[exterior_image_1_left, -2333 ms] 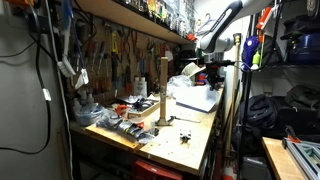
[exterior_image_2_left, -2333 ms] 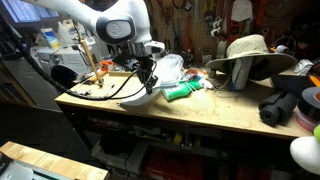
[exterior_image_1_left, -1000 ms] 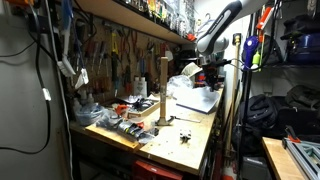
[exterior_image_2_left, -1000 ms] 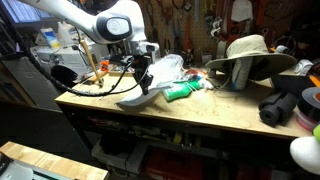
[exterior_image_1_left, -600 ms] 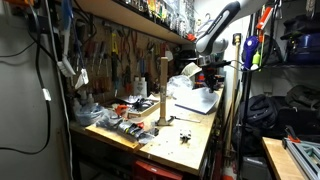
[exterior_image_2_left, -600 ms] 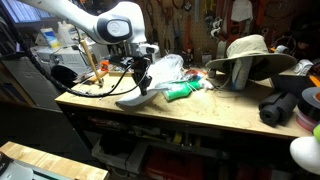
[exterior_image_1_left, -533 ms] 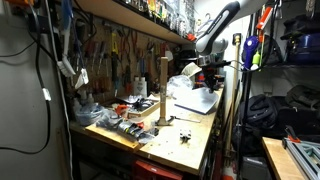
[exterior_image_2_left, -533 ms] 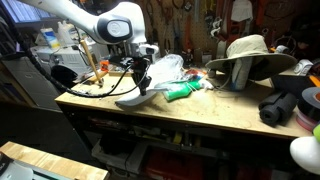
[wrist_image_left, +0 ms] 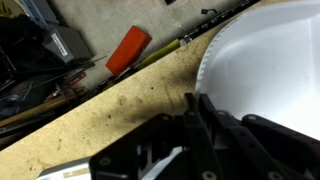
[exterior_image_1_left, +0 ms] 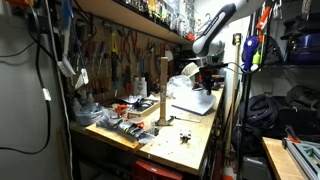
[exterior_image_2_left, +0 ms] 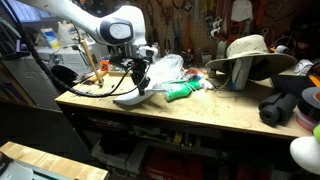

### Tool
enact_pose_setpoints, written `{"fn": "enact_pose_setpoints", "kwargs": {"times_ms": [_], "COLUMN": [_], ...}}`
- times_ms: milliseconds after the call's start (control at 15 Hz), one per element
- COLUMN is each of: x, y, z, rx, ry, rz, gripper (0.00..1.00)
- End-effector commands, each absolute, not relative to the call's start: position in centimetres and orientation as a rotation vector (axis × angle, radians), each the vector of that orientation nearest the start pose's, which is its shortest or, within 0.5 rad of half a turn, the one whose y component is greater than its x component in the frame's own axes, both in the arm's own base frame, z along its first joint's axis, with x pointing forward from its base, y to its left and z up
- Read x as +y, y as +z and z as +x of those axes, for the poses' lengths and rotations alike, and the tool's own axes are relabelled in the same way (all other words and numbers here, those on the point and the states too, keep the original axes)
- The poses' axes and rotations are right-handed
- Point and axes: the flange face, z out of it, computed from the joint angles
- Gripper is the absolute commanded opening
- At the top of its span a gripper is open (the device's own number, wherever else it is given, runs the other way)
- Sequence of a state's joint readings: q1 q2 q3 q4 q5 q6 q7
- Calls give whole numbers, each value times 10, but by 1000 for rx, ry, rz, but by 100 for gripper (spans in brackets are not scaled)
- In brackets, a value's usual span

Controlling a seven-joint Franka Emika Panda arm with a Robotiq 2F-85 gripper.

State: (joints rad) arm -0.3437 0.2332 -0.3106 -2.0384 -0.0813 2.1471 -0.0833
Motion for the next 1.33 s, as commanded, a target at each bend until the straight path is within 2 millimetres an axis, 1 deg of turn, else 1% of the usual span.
{"fn": "enact_pose_setpoints", "kwargs": {"times_ms": [0, 667, 1000, 1267], "x": [-337, -325, -324, -327], "y": [312, 309, 305, 305], "z": [467, 487, 490, 491], "rx": [804, 767, 740, 738], "ry": [306, 322, 335, 319], "rz": [-3101, -3135, -3161, -3169], "gripper": [2, 2, 2, 2]}}
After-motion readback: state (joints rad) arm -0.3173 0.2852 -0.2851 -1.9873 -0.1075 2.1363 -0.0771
